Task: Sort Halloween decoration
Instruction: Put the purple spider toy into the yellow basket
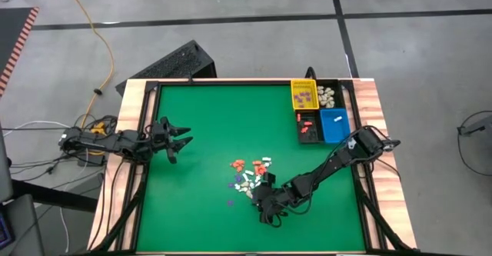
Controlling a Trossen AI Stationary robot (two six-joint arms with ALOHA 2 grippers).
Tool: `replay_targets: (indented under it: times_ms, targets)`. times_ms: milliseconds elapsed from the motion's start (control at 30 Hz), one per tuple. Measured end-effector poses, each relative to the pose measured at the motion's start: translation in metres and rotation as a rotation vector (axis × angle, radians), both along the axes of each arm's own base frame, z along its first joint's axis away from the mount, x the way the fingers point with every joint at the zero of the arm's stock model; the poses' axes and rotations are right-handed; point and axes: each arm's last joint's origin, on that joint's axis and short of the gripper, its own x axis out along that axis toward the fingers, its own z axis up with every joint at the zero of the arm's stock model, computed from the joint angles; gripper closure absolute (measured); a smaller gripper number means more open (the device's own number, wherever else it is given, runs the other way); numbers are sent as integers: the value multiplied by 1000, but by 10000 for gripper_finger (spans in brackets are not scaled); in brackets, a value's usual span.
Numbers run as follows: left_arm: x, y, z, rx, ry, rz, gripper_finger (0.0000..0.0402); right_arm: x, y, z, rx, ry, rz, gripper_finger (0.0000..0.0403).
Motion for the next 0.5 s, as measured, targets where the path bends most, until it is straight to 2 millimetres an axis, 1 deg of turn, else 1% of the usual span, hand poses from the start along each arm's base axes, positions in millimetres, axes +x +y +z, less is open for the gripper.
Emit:
replay_targets:
  times_ms: [167, 233, 333, 500]
  targets:
    - [0, 0, 0, 1, 6, -2, 223, 1, 0, -2, 23, 0, -13, 193]
    - [0, 0, 0, 1, 6, -3, 223, 0, 0, -3, 33, 5, -26, 202]
    - [0, 0, 0, 1, 6, -2, 223, 0, 0, -3, 48, 11, -43, 231]
    - [0, 0, 0, 1, 6, -2, 223, -1, 0, -3, 68, 26, -55, 299]
